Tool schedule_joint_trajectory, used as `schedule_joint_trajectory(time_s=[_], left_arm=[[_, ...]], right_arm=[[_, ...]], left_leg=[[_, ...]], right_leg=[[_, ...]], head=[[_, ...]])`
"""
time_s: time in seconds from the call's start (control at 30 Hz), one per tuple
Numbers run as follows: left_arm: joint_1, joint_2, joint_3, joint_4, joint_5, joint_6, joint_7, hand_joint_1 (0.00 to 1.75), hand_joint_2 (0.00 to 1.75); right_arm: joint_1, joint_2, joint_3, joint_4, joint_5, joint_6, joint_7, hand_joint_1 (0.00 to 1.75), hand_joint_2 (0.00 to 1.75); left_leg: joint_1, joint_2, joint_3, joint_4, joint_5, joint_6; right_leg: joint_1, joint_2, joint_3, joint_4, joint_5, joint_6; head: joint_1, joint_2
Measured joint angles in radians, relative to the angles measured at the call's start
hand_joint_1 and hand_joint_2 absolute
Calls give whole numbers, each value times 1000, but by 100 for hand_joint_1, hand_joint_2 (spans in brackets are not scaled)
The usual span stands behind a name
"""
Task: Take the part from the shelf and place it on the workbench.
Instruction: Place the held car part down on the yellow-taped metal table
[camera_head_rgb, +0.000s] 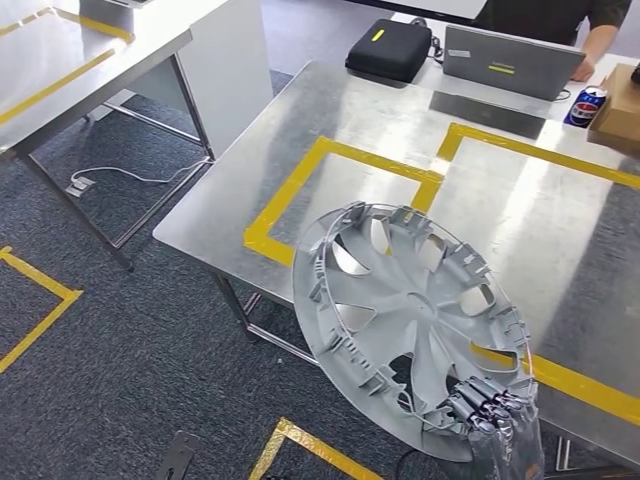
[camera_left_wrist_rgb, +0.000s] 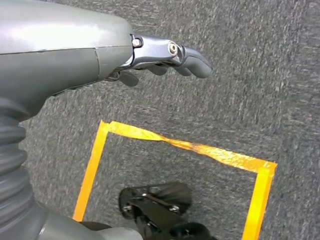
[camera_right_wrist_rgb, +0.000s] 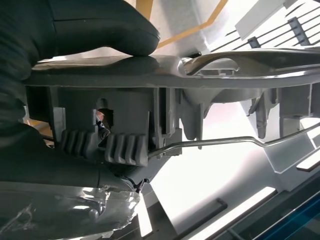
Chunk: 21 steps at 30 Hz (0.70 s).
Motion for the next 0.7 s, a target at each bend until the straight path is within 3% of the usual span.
schedule_joint_trajectory(time_s=[0.07,0.1,0.13,0.2,0.27,0.33,0.4,0.47,0.5,0.53,0.57,0.63,0.7], left_arm=[[0,0,0,0,0,8,1,0,175],[-1,-1,0,0,0,10,1,0,175],[-2,-2,0,0,0,12,2,0,175],[-2,-5,0,0,0,15,4,0,175],[-4,-6,1,0,-1,16,5,0,175],[-6,-7,2,0,-1,17,5,0,175],[-5,-7,2,0,-1,17,5,0,175],[-2,-6,2,0,-1,17,5,0,175],[-1,-6,2,0,-1,17,5,0,175],[-1,-6,2,0,-1,17,5,0,175],[-2,-7,2,0,-2,17,5,0,175],[-2,-7,2,0,-2,16,5,0,175],[-2,-7,2,0,-2,16,5,0,175]], right_arm=[[0,0,0,0,1,0,1,175,175],[-1,0,0,0,2,0,1,175,175],[-1,0,0,0,2,0,1,175,175],[-1,0,0,0,4,0,2,175,175],[2,0,1,0,5,0,3,175,175],[4,0,2,0,5,-1,3,175,175],[3,0,2,0,5,-2,3,175,175],[3,0,2,0,4,-3,4,175,175],[4,0,1,0,3,-3,4,175,175],[5,0,1,0,2,-3,5,175,175],[6,0,1,0,1,-3,5,175,175],[5,0,1,0,1,-3,5,175,175],[5,0,0,0,-1,-4,5,175,175]], left_leg=[[4,-9,22,-88,76,-3],[9,-28,45,-154,118,-5],[13,-47,65,-209,140,-5],[17,-72,86,-264,152,1],[17,-57,92,-268,156,13],[19,-38,95,-270,161,27],[17,-16,97,-271,161,36],[13,8,97,-271,159,40],[11,19,98,-270,157,41],[10,29,100,-270,156,41],[9,39,103,-270,154,40],[4,54,111,-269,149,32],[1,67,118,-268,145,22]], right_leg=[[-5,21,7,0,-4,4],[-6,31,9,1,-6,9],[-6,41,9,3,-9,14],[-6,61,1,6,-16,26],[-8,74,-3,5,-24,36],[-8,42,-17,43,-53,43],[-6,-7,-68,158,-121,49],[-7,-24,-121,272,-171,54],[-7,-27,-126,284,-169,54],[-7,-30,-111,257,-149,53],[-6,-38,-76,194,-115,51],[-3,-76,-4,58,-58,46],[0,-92,21,6,-39,43]], head=[[0,0],[-1,0],[-2,0],[-4,0],[-4,0],[1,0],[7,0],[7,0],[7,0],[7,0],[7,0],[7,0],[5,0]])
